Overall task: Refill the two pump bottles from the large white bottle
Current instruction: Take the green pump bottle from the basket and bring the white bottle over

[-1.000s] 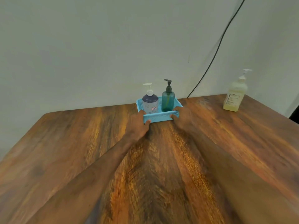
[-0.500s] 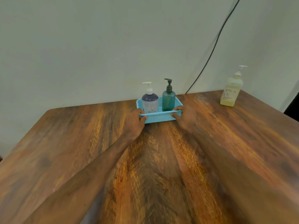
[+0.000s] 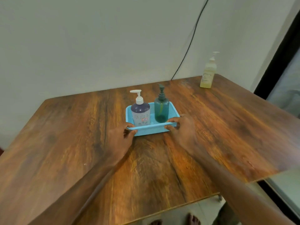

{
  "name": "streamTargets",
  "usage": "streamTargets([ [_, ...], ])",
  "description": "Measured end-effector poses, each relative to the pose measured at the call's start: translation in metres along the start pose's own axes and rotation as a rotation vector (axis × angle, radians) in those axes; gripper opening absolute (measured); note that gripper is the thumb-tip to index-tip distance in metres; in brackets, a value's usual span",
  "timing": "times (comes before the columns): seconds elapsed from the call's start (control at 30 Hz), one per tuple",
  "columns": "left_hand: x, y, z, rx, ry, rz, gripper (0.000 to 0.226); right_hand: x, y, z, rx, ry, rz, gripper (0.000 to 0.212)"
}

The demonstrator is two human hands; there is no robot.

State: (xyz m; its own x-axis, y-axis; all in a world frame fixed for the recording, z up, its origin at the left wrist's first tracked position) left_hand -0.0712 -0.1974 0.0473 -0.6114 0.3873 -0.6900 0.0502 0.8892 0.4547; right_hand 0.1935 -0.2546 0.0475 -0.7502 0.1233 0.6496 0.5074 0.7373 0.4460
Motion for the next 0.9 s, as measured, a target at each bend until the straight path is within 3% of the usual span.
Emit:
streamTargets([
  [0.37, -0.002, 0.004, 0.014, -0.015, 0.003, 0.005, 0.038, -0.002, 0.005, 0.007, 0.002, -0.019, -0.013, 0.031],
  [0.57, 0.006, 0.014, 0.034, -0.022, -0.017, 0.007, 0.041, 0.004, 0.024, 0.018, 0.039, -0.067, -0.012, 0.022],
  [0.67, 0.011, 0.018, 0.043, -0.046, -0.015, 0.015, 0.040, 0.009, 0.036, 0.012, 0.062, -0.065, 0.015, 0.035],
  [0.8, 0.016, 0.020, 0.051, -0.061, -0.012, 0.032, 0.039, 0.027, 0.058, -0.008, -0.094, 0.026, 0.077, 0.050],
  [0.9, 0.017, 0.020, 0.052, -0.060, 0.015, 0.018, 0.042, 0.040, 0.069, -0.003, -0.089, 0.080, 0.131, 0.059],
])
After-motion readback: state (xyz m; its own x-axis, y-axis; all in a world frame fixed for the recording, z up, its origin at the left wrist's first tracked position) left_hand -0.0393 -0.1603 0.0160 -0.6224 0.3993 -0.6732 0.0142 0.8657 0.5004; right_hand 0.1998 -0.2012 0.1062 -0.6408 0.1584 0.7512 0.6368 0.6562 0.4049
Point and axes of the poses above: each hand's wrist, its own y-axis towards the middle knuckle, its own z-axis out of the palm, x = y × z, the point moved 5 cm from there along y, towards the middle knuckle, and after that the axes turned 12 degrees about -x, right-handed, at the moved point
